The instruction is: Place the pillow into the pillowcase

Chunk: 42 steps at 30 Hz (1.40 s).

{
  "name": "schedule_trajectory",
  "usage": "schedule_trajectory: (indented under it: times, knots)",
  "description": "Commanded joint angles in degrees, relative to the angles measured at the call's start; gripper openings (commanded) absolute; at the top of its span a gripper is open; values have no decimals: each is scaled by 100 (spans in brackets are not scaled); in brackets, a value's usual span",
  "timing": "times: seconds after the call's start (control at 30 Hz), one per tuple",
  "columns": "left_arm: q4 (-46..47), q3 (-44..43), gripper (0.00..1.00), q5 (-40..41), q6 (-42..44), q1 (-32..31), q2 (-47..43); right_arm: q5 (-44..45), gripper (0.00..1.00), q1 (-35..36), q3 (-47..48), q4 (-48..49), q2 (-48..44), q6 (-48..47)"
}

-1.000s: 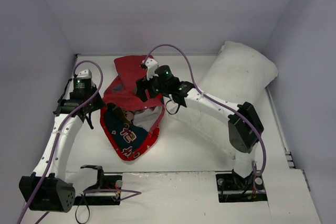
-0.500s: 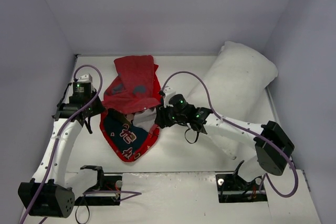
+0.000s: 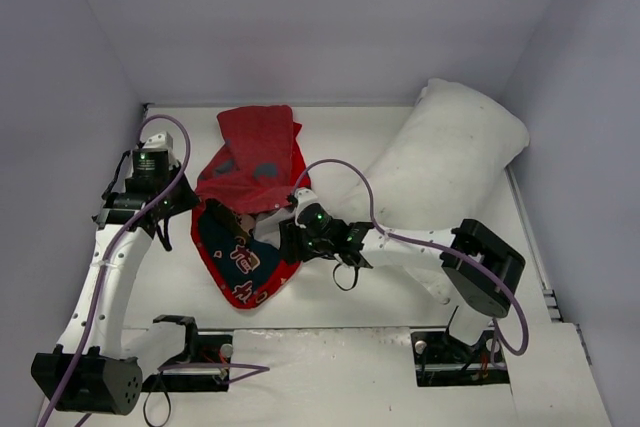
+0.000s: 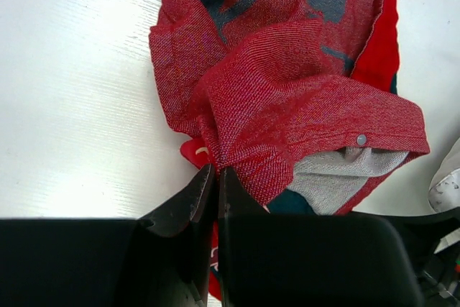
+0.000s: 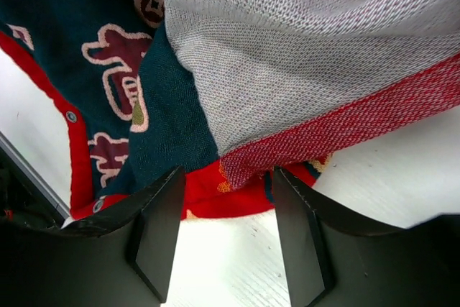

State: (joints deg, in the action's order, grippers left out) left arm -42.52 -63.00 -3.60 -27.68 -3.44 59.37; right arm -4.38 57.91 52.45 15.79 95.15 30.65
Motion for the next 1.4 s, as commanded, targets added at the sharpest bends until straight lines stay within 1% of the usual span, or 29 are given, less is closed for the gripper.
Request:
schedule_trajectory:
  times: [0.0,0.13,0.4,0.5,0.63,0.9,0.93,0.97,1.0,1.07,1.1,1.13,1.17,1.2,1.23,1.27,1.3,1.33,1.37]
  knots:
    - [34,-353,0,-27,44,-60,4,306,48,63,20,530,21,283]
    - [-10,-441,0,17,70,-78,4,280,44,89,29,627,143,353]
    - [-37,-485,0,-1,88,-95,13,359,44,186,-146,680,276,626]
    - [-63,-537,0,-27,79,-95,13,412,43,186,-156,688,302,609]
    - [-72,-573,0,-45,88,-95,30,421,40,186,-59,715,416,547]
    - [-89,-652,0,-124,88,-95,48,421,39,177,204,776,636,327]
    - [-90,-661,0,-124,88,-95,39,421,37,185,266,776,662,258]
    - [-90,-678,0,-124,96,-104,39,421,30,186,301,776,671,213]
    - [-98,-730,0,-124,105,-95,48,534,25,186,336,776,662,143]
    - [-116,-879,0,-89,149,-95,100,675,13,177,511,768,496,-163]
    - [-107,-1002,0,-80,158,-78,179,745,3,159,625,715,408,-365]
    - [-107,-1412,0,-89,149,1,258,772,0,63,792,636,225,-585]
    - [-98,-1721,0,-45,175,36,355,781,0,-7,1316,505,136,-1187]
    - [-98,-2081,0,34,228,71,486,781,0,-95,1669,365,74,-1550]
    - [-98,-2955,0,130,385,115,827,859,0,-313,2064,-20,-14,-1902]
    - [-124,-3459,0,192,430,272,1004,930,0,-455,2903,-189,-49,-2532]
    - [-116,-3960,0,140,422,378,1197,957,0,-604,3364,-452,-84,-2816]
    - [-116,-4983,0,-165,230,806,1547,1018,0,-901,3839,-576,-111,-3019]
    - [-107,-5472,0,-385,72,1001,1690,1036,0,-1000,4313,-673,-146,-3300]
